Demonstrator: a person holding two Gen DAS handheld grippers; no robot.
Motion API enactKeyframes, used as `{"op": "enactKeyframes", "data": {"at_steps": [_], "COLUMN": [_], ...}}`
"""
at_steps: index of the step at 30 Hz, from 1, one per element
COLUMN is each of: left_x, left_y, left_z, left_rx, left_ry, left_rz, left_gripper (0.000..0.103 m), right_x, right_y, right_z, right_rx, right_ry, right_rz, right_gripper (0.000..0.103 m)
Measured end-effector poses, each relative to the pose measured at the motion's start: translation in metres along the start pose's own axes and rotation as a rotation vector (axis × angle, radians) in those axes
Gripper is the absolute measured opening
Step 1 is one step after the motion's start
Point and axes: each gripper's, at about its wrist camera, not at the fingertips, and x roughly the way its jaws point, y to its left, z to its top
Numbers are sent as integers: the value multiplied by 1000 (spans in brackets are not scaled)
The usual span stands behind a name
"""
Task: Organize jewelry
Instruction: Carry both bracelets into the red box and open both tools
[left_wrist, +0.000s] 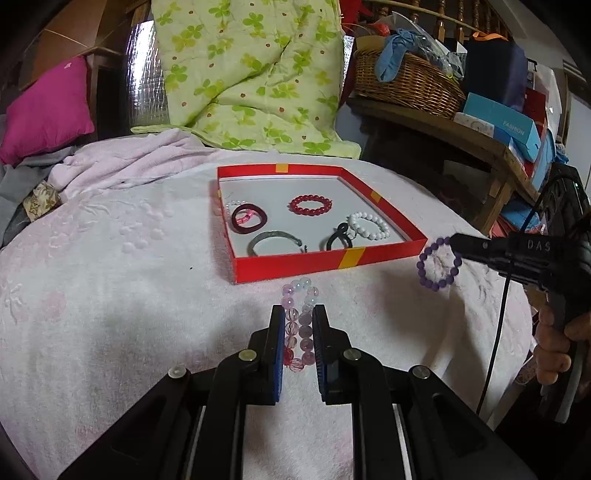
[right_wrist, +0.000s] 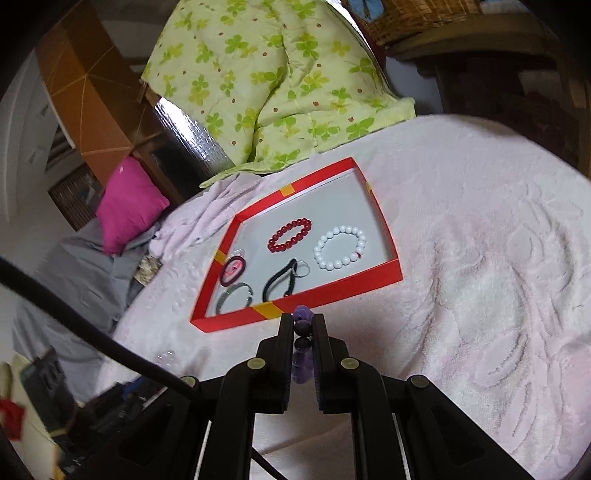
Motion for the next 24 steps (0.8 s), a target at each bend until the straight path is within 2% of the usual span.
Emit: {"op": "enactKeyframes", "data": {"at_steps": [6,9,13,24], "left_x": [10,16,30,86], "left_y": [-9,-14,-22,-16], "left_z": [44,73,94,118], "left_rx": [44,54,76,72], "left_ry": [-32,-79,-113,-64], "left_rz": [-1,-9,-12,-18], "left_gripper": [15,15,15,15], "right_x": [0,10,27,84], "right_y": [-6,-5,-5,-9], "right_z": [35,55,75,119], "right_rx": [46,37,33,35], "right_ry": [-36,-50,-64,-69], "right_rz": [52,36,19,-25], "right_gripper": [10,10,10,10]}}
